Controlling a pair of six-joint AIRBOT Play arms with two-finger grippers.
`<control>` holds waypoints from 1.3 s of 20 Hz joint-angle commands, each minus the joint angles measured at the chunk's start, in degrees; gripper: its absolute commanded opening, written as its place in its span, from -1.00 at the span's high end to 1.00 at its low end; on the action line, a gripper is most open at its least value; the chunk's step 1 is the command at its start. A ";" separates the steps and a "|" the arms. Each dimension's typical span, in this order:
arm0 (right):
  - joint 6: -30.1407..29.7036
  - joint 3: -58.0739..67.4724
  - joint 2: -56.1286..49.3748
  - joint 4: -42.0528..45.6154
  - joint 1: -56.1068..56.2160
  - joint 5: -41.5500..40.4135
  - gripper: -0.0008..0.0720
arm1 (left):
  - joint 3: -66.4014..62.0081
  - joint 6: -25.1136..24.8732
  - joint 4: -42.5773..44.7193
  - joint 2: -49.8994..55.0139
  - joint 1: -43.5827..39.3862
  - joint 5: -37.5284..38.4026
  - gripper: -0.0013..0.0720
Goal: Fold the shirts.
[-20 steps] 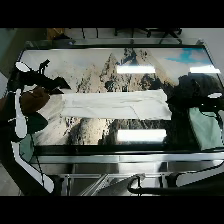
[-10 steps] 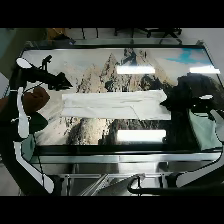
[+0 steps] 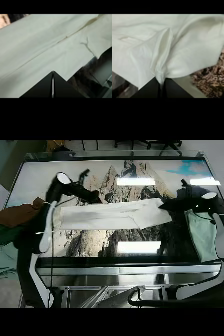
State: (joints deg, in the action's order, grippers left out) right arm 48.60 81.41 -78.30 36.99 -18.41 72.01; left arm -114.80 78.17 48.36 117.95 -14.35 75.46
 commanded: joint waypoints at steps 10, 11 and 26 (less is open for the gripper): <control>14.47 19.52 11.52 -0.83 -0.42 20.04 0.95 | -4.15 4.85 -5.09 14.82 -25.24 -21.05 0.92; 14.47 19.52 11.37 -0.81 -0.20 20.02 0.95 | -3.28 4.83 -7.02 13.53 -24.79 -21.03 0.92; 13.49 19.39 -12.50 -0.83 54.64 -32.20 0.57 | 3.10 -8.52 -18.34 -34.97 14.36 0.98 0.92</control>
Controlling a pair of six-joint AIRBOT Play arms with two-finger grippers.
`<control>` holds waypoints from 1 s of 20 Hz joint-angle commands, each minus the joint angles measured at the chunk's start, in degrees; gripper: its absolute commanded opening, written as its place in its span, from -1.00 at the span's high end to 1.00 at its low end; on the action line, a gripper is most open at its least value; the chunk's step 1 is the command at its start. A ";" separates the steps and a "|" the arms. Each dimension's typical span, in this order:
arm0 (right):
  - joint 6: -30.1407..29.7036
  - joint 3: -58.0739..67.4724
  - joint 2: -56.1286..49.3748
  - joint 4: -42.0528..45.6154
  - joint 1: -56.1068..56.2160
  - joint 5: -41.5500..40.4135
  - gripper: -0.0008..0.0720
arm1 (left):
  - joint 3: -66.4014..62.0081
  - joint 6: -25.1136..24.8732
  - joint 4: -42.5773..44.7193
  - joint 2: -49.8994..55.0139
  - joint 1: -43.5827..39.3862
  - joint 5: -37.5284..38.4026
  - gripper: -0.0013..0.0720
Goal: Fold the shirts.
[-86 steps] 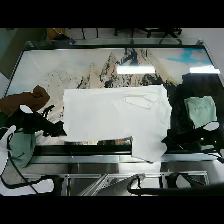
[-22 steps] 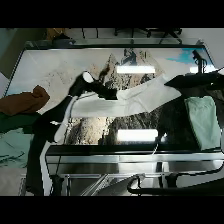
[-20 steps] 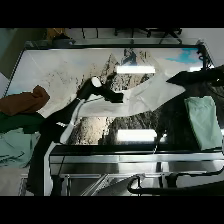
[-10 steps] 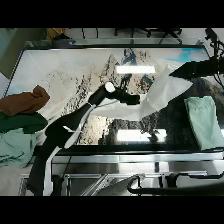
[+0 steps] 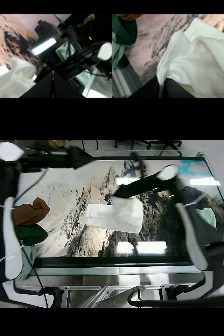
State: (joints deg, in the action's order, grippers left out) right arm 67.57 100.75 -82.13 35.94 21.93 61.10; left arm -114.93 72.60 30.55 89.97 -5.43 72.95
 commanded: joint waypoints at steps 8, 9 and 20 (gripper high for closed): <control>-2.73 0.07 -9.31 11.39 11.39 -13.68 -0.29 | 20.15 -8.26 -0.66 -14.78 6.32 1.27 0.92; -1.88 0.07 -6.75 12.20 7.30 -9.62 -0.29 | 19.78 -8.22 -0.81 -14.78 6.40 1.60 0.93; 7.39 -16.81 1.81 14.93 -23.74 11.21 -0.73 | 12.79 -7.56 -0.63 -14.71 6.25 6.05 0.92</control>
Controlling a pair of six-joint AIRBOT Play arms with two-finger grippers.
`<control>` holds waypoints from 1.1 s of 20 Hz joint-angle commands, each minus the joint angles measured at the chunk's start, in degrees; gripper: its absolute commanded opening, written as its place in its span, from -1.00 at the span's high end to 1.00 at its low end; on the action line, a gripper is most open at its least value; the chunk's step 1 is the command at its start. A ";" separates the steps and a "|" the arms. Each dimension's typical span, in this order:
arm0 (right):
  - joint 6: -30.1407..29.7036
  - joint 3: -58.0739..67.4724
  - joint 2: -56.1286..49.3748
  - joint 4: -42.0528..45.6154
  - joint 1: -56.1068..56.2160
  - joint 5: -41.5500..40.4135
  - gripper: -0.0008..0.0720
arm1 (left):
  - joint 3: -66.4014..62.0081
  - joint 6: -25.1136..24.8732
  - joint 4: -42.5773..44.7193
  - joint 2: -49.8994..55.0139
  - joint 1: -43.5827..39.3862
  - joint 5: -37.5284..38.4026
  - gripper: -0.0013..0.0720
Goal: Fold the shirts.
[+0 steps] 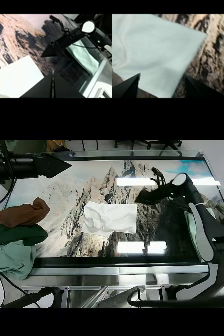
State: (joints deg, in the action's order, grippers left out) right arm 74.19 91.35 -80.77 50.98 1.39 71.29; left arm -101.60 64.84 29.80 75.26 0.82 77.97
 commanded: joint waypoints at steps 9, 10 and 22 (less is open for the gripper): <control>-7.34 -15.54 -6.05 -12.92 4.17 -7.82 -0.65 | -0.55 0.13 0.15 0.00 -0.02 1.62 0.92; -8.66 -15.54 -6.58 -14.78 5.03 -8.61 -0.39 | -0.55 0.13 0.17 0.00 -0.02 1.62 0.93; -2.58 10.84 10.51 -20.37 -7.48 -4.24 0.94 | -0.55 0.15 0.20 0.00 0.00 3.58 0.92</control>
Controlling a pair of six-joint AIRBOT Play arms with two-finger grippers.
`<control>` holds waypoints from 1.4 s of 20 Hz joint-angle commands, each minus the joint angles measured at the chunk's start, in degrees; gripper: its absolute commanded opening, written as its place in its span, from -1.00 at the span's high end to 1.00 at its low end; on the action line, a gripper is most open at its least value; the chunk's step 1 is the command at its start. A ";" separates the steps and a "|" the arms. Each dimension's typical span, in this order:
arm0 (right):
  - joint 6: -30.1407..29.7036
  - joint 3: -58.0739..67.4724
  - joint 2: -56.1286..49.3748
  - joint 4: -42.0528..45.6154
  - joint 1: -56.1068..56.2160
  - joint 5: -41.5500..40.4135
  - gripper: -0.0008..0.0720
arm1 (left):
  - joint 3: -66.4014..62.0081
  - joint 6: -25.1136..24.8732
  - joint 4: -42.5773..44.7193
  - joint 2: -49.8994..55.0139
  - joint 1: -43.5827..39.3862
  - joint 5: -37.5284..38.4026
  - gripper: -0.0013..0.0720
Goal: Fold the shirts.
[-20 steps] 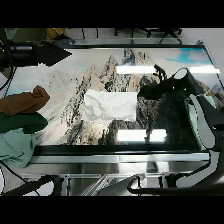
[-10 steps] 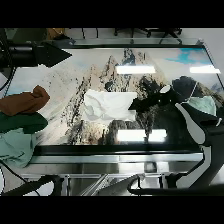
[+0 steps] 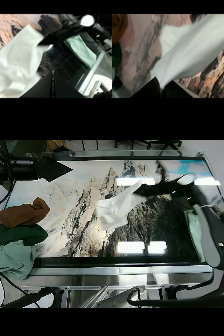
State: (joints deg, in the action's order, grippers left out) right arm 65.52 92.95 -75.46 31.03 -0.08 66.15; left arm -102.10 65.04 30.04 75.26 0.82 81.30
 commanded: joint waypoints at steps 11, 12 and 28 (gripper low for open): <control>20.11 16.06 5.35 6.60 -40.54 4.50 0.94 | -0.02 -0.07 -0.02 0.11 -0.02 0.22 0.92; 21.53 16.06 5.07 9.38 -41.38 7.43 0.95 | 0.26 -0.07 -0.09 0.09 -0.02 0.09 0.92; 31.76 16.02 12.83 42.53 -46.51 31.50 0.95 | 9.70 -2.27 -0.24 0.07 -0.09 -0.20 0.92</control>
State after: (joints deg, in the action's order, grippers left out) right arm 98.32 108.99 -62.78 72.01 -45.95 94.61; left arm -92.71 63.16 29.76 75.33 0.80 81.06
